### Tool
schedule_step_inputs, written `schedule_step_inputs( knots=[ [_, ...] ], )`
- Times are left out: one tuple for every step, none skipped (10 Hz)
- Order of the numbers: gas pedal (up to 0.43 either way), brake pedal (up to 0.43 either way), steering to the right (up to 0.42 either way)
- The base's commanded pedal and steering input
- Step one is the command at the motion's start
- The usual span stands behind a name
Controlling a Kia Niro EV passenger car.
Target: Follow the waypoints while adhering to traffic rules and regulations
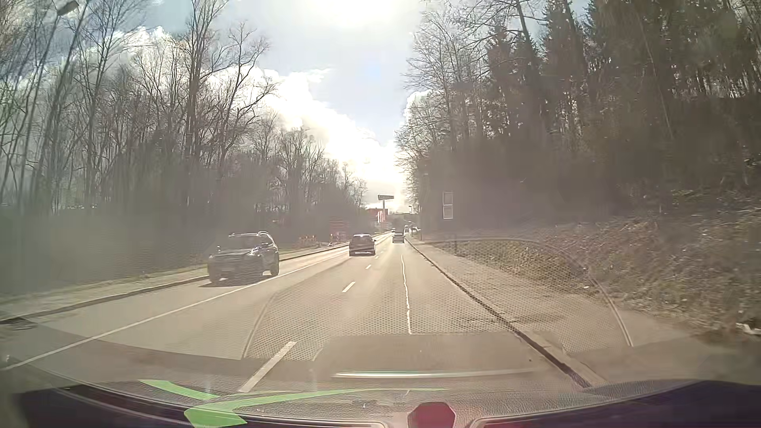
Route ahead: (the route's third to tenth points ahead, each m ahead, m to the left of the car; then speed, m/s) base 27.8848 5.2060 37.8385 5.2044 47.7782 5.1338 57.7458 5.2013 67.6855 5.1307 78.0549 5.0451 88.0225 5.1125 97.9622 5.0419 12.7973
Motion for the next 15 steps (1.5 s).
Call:
schedule_step_inputs(
  knots=[
    [0.228,0.0,-0.001],
    [0.228,0.0,-0.001],
    [0.24,0.0,0.0],
    [0.24,0.0,0.0],
    [0.24,0.0,0.0],
    [0.24,0.0,0.0],
    [0.248,0.0,0.0],
    [0.248,0.0,0.0],
    [0.248,0.0,0.0],
    [0.248,0.0,0.0],
    [0.248,0.0,0.0],
    [0.248,0.0,0.0],
    [0.248,0.0,0.0],
    [0.248,0.0,0.0],
    [0.248,0.0,0.001]
  ],
)
